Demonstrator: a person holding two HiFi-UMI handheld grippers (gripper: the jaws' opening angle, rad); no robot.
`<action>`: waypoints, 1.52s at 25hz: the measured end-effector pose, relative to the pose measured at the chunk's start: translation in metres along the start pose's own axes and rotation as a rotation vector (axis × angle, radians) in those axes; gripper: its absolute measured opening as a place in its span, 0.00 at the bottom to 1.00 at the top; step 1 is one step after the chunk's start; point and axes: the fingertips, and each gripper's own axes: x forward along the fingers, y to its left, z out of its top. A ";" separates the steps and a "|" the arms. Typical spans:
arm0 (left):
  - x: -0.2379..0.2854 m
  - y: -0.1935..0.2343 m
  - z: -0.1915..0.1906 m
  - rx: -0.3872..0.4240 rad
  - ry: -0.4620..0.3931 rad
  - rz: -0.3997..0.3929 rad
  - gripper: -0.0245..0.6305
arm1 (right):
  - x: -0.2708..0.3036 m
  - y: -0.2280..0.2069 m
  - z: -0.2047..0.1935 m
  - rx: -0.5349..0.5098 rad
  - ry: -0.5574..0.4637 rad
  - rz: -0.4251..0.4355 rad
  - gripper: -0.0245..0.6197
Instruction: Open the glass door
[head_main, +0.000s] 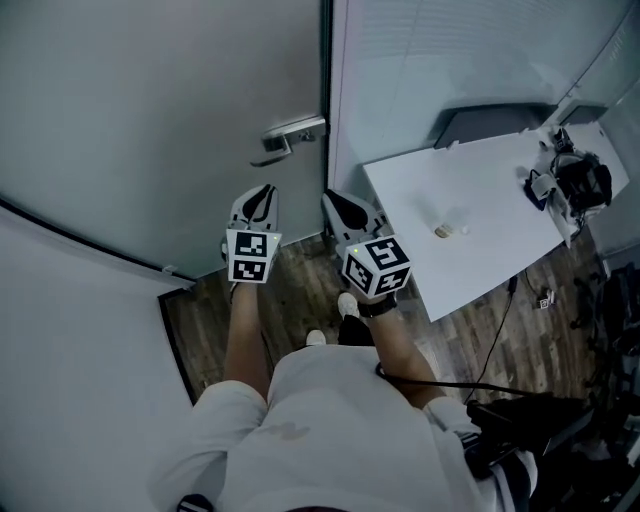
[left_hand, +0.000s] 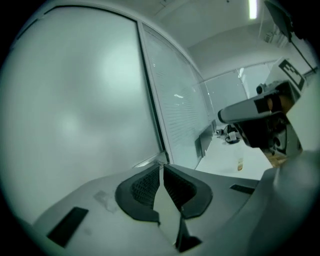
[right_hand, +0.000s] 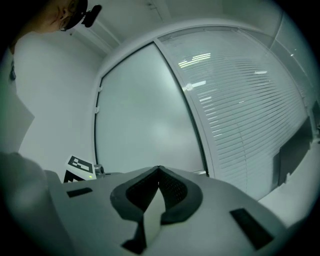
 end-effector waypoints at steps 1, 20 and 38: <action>0.014 0.004 -0.005 0.029 0.024 0.000 0.04 | 0.003 -0.011 0.002 -0.003 0.000 -0.008 0.04; 0.169 0.050 -0.094 0.380 0.441 -0.099 0.32 | 0.023 -0.104 -0.023 0.058 0.065 -0.098 0.04; 0.170 0.051 -0.099 0.168 0.227 -0.019 0.26 | 0.022 -0.109 -0.058 0.119 0.119 -0.116 0.04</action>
